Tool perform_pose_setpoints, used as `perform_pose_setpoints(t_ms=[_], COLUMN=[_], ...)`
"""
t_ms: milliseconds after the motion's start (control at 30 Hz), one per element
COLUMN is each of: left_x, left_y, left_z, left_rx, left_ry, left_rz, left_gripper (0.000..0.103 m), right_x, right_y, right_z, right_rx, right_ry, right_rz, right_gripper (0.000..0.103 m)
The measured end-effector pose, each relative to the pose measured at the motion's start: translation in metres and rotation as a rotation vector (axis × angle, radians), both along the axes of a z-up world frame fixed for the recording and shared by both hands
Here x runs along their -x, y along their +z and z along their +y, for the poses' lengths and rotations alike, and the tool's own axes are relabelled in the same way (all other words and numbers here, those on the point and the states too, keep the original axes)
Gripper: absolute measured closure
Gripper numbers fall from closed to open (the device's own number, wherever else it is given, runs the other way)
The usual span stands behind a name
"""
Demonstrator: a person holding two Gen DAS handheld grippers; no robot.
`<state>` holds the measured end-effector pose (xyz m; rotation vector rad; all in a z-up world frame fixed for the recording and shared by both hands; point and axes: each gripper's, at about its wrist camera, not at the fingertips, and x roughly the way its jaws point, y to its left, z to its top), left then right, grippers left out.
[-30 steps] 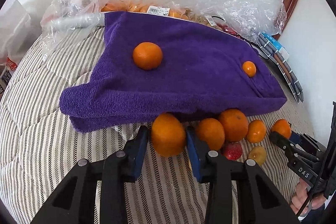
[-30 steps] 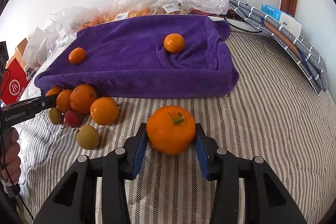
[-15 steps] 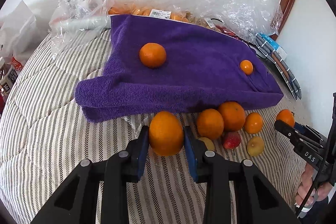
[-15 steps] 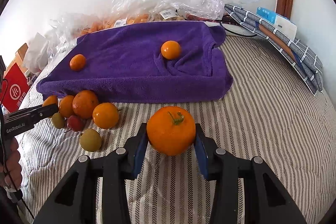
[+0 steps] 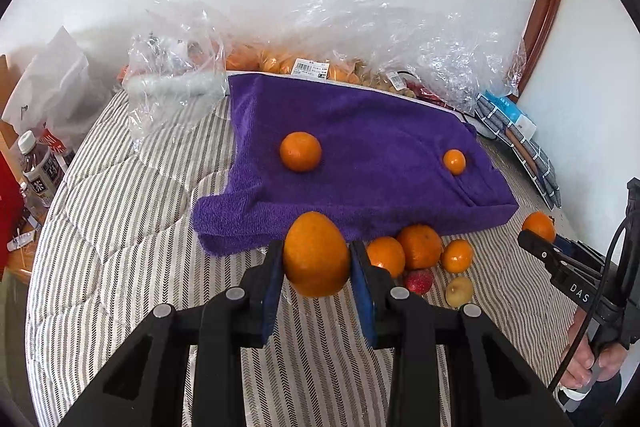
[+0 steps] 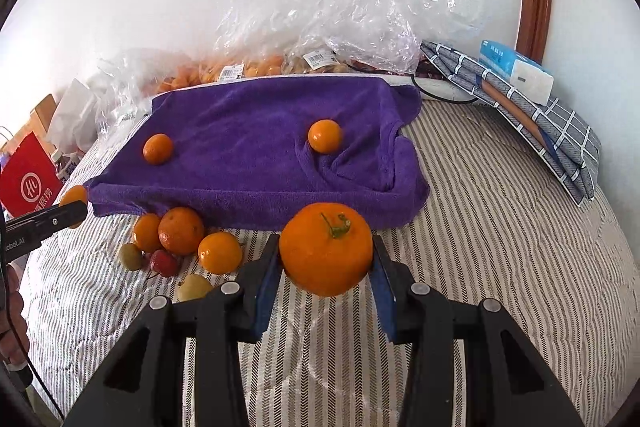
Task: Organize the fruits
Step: 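Lower both oranges onto the purple towel and open both tools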
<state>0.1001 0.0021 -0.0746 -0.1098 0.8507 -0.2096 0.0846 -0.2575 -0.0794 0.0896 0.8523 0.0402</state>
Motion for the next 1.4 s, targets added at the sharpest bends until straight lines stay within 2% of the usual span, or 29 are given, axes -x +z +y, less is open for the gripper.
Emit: perform_pose_setpoints(t_ms=[433, 733, 1067, 1400], left_x=[0.0, -0.025, -0.064, -0.084], left_y=[0.016, 0.016, -0.002, -0.023], left_z=[-0.003, -0.007, -0.018, -0.024], left_rx=[-0.001, -0.01, -0.018, -0.04], left_ry=[-0.003, -0.01, -0.02, -0.014], left_rz=[-0.037, -0.046, -0.019, 0.022], left_gripper=[0.072, 0.072, 0.072, 0.072], right_x=[-0.002, -0.028, -0.064, -0.087], right_y=[0.023, 0.031, 0.005, -0.022], right_z=[0.004, 0.0, -0.01, -0.007], right_rx=[-0.006, -0.014, -0.022, -0.015], right_ry=[0.005, 0.005, -0.029, -0.021], right_rz=[-0.04, -0.062, -0.021, 0.019], right_gripper=[0.061, 0.061, 0.061, 0.061])
